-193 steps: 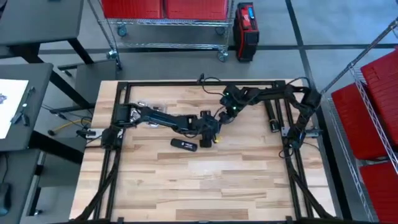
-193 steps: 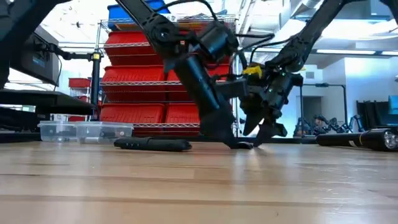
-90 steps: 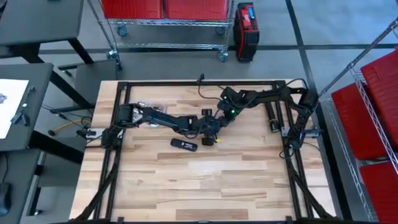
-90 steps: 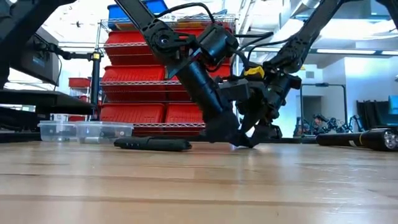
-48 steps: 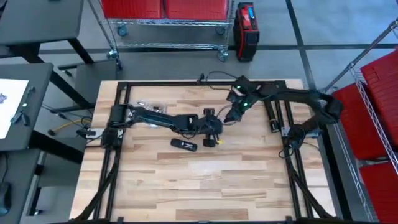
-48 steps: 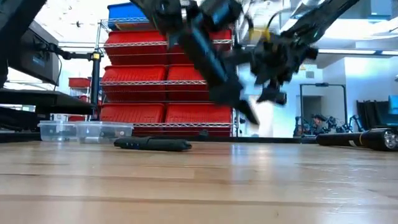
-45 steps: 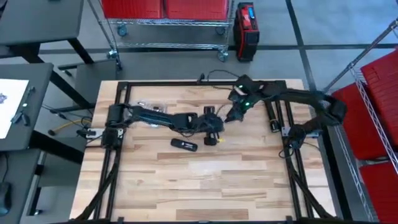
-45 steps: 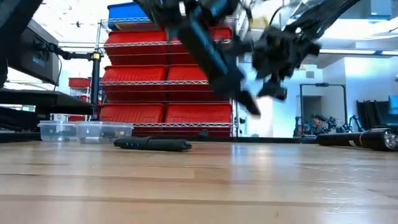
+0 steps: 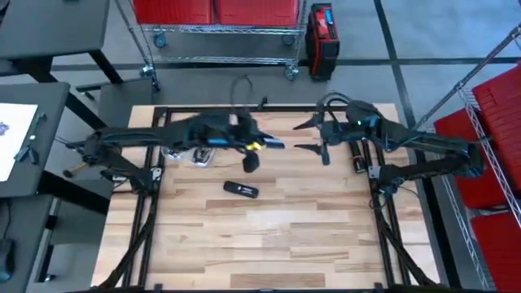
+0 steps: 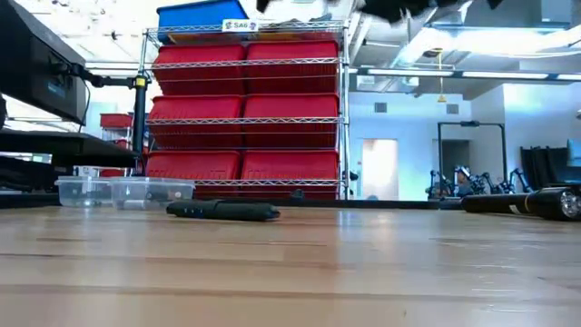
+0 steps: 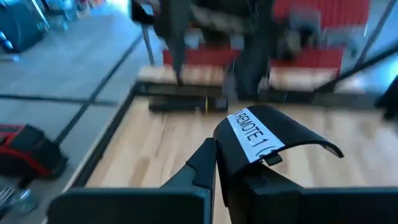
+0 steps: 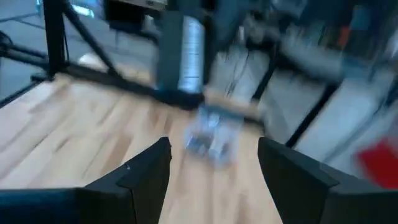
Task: Insert battery
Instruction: Close the remote's battery compartment
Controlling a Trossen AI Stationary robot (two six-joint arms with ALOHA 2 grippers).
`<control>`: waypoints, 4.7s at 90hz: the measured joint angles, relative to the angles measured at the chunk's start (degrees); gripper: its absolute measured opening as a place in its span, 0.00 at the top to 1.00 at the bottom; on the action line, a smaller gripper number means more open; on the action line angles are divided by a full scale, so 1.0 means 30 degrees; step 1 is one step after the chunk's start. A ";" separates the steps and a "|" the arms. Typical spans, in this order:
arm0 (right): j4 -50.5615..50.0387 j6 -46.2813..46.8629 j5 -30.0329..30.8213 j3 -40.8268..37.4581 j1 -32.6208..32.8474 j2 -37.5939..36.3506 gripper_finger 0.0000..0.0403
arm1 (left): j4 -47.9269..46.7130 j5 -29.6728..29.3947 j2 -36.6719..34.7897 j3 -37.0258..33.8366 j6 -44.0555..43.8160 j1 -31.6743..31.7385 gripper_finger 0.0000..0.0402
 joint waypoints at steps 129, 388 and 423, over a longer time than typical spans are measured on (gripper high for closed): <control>0.8677 -0.6634 0.8892 0.5275 0.5459 0.7847 0.99 | -0.3591 0.1290 -0.3763 -0.0036 -0.1797 -0.1151 1.00; 0.1461 -0.7705 1.1619 0.3271 0.7207 1.6866 0.83 | -1.7707 0.1494 -0.6823 0.0758 -0.6398 -0.0882 0.72; 0.0098 -0.4673 1.0353 0.3271 0.7252 1.6866 0.67 | -1.7710 0.1494 -0.6823 0.0758 -0.6434 -0.0882 0.72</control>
